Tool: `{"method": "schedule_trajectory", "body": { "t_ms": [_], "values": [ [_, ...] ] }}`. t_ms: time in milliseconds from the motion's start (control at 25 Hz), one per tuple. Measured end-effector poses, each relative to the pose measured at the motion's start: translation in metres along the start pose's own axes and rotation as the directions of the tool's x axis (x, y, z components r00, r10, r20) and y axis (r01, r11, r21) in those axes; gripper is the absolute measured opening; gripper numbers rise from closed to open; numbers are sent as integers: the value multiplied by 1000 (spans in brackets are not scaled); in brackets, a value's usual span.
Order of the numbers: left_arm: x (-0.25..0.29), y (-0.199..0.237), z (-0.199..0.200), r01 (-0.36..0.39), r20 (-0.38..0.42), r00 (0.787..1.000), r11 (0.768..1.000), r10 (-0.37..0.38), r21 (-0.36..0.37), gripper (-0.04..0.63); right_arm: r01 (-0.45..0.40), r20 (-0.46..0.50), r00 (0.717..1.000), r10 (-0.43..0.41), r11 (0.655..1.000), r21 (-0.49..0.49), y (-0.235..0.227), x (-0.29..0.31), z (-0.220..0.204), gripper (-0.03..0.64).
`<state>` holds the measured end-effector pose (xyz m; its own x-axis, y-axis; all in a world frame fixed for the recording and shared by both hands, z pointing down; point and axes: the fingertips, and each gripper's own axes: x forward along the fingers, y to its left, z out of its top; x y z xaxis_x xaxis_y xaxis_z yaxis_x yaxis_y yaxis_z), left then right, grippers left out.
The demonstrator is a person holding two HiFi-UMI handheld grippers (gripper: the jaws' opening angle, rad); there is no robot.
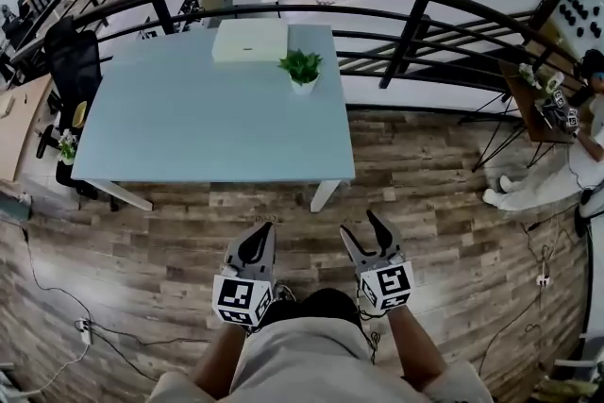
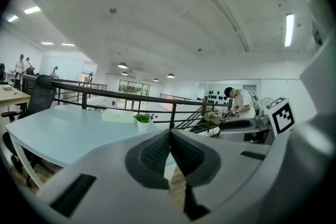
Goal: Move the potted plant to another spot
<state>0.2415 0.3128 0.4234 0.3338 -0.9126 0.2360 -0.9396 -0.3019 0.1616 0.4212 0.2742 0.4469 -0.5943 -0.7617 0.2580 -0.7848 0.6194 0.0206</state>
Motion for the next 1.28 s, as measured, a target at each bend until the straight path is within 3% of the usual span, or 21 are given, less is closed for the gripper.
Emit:
{"method": "schedule_trajectory", "body": {
  "t_ms": [200,400,720,1000,1280],
  "values": [
    [22,36,-1,-19,-39,999,999,18,-34,12,-18,-19,1000,18,1000,-19,-11,53,11,278],
    [73,73,8,-58,-65,996,998,57,-22,12,-47,-29,998,47,999,-8,-40,115,15,288],
    [157,95,29,-88,-113,990,996,85,-31,12,-99,-11,995,100,995,18,-92,189,36,293],
    [198,104,4,-114,-198,975,992,101,-55,12,-144,-42,988,146,988,51,-114,228,5,302],
    [212,131,-20,-102,-253,964,993,84,-59,12,-127,-110,985,136,988,89,-108,255,-30,302]
  ]
}}
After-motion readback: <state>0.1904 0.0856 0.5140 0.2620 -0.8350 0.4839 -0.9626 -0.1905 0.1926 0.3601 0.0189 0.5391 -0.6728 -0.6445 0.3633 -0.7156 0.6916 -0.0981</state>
